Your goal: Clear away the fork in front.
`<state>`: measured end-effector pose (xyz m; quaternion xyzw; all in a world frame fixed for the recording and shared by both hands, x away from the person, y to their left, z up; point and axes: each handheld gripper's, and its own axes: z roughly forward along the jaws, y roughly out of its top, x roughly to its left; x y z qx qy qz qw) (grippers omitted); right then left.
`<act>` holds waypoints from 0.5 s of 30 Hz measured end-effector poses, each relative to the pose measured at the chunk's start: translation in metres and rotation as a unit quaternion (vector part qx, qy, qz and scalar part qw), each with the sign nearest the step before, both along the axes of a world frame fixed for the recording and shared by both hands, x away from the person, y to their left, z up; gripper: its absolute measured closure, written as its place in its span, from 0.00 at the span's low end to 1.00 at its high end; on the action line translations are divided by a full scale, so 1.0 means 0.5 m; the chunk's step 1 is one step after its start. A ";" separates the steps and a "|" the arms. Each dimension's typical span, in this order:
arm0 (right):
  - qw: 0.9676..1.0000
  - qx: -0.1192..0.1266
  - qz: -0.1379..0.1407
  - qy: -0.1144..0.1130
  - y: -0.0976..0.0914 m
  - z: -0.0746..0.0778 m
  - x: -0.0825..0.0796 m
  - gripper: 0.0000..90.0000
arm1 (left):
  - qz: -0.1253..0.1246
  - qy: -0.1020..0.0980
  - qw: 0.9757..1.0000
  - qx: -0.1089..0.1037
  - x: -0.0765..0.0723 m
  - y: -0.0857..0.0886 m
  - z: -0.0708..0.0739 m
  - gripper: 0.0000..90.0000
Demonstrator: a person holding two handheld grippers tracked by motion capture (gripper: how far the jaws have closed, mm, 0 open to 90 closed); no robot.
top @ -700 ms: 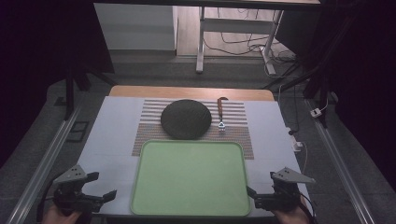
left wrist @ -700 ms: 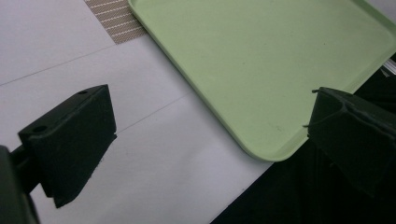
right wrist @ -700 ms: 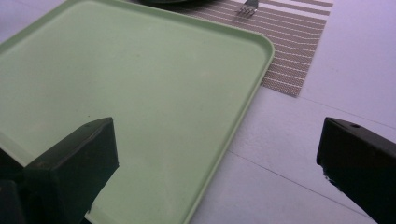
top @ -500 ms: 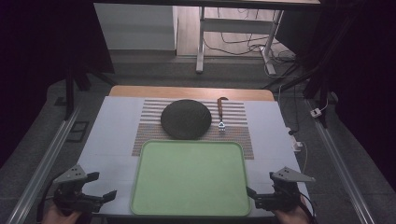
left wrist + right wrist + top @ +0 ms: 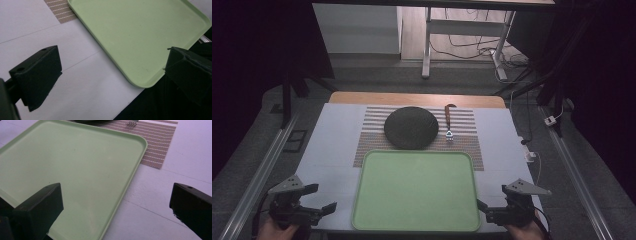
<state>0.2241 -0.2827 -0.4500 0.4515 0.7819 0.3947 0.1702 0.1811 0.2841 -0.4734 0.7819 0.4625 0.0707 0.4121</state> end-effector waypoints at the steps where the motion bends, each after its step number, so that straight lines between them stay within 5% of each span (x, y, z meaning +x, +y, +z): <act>1: 1.000 0.000 0.000 0.001 0.000 0.000 0.000 0.00 | 0.000 0.001 1.000 0.000 0.000 0.000 0.000 0.00; 15: 1.000 -0.008 0.011 0.001 0.009 0.005 0.001 0.00 | 0.010 -0.006 1.000 0.001 -0.001 -0.002 0.002 0.00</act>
